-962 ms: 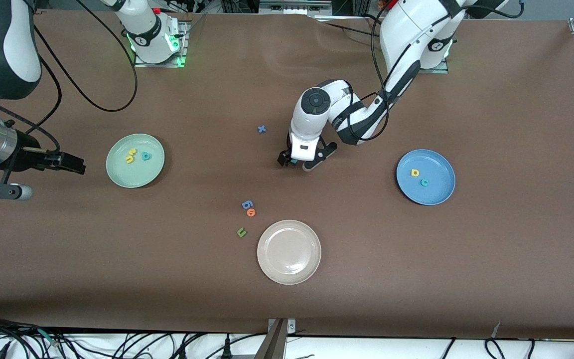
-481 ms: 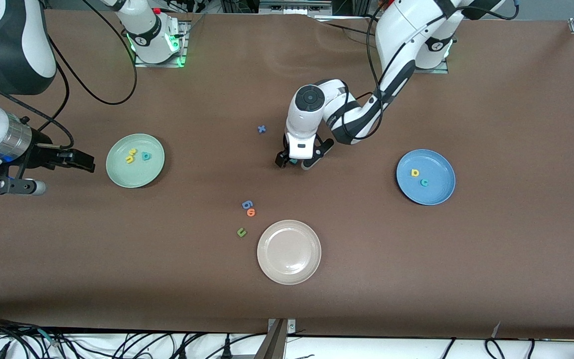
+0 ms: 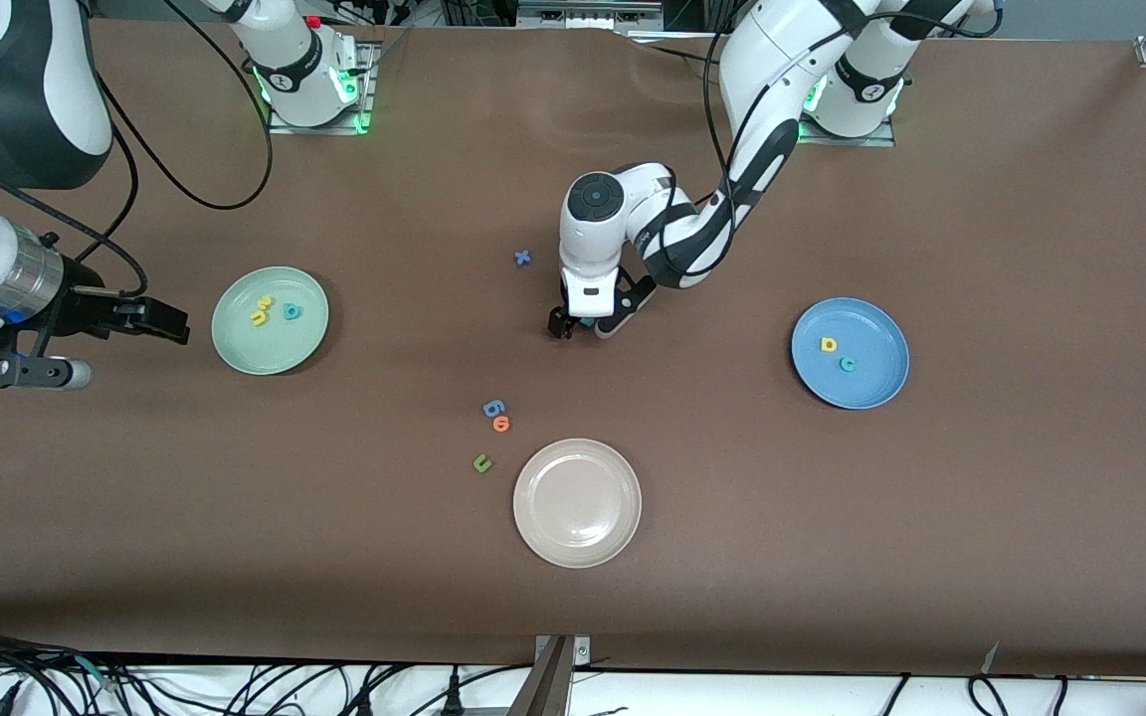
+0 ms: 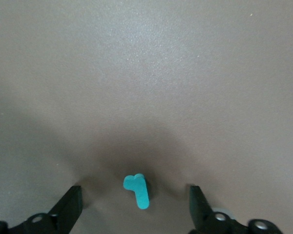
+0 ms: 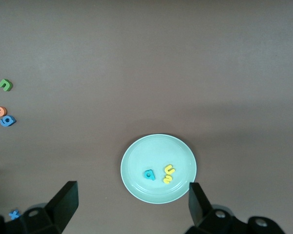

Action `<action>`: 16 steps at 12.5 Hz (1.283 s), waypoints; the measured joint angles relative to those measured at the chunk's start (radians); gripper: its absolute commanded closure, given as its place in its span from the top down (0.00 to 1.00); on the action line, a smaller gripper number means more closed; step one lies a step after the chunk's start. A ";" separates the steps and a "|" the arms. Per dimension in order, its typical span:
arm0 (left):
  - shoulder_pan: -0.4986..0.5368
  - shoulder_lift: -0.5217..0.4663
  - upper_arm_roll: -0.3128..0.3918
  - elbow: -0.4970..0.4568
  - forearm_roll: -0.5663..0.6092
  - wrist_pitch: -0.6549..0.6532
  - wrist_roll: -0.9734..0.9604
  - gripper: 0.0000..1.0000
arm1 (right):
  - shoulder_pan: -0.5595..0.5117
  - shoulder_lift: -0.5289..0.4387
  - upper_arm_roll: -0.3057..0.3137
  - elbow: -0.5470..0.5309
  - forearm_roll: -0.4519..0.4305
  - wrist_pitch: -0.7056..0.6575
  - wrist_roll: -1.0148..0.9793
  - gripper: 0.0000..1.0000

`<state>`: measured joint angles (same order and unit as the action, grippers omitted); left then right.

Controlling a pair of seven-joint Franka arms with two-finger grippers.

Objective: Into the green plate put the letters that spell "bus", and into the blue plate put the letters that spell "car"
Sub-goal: 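Lower the left gripper onto the teal r letter and grasp it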

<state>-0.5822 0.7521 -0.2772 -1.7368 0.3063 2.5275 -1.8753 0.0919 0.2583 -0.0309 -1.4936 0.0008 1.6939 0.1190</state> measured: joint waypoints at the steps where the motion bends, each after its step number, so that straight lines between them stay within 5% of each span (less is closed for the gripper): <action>1: 0.000 0.001 0.001 0.007 0.000 0.000 0.000 0.80 | 0.000 0.000 0.000 0.000 0.000 0.000 0.000 1.00; 8: -0.002 0.002 0.001 0.018 0.002 -0.021 0.000 0.57 | 0.001 0.000 0.003 0.000 0.000 0.000 0.000 1.00; 16: -0.003 0.002 0.001 0.025 0.004 -0.040 0.012 0.46 | 0.002 0.000 0.004 -0.001 0.000 0.000 0.000 1.00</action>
<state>-0.5851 0.7538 -0.2761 -1.7113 0.3103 2.4874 -1.8637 0.0935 0.2583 -0.0272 -1.4946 0.0008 1.6939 0.1191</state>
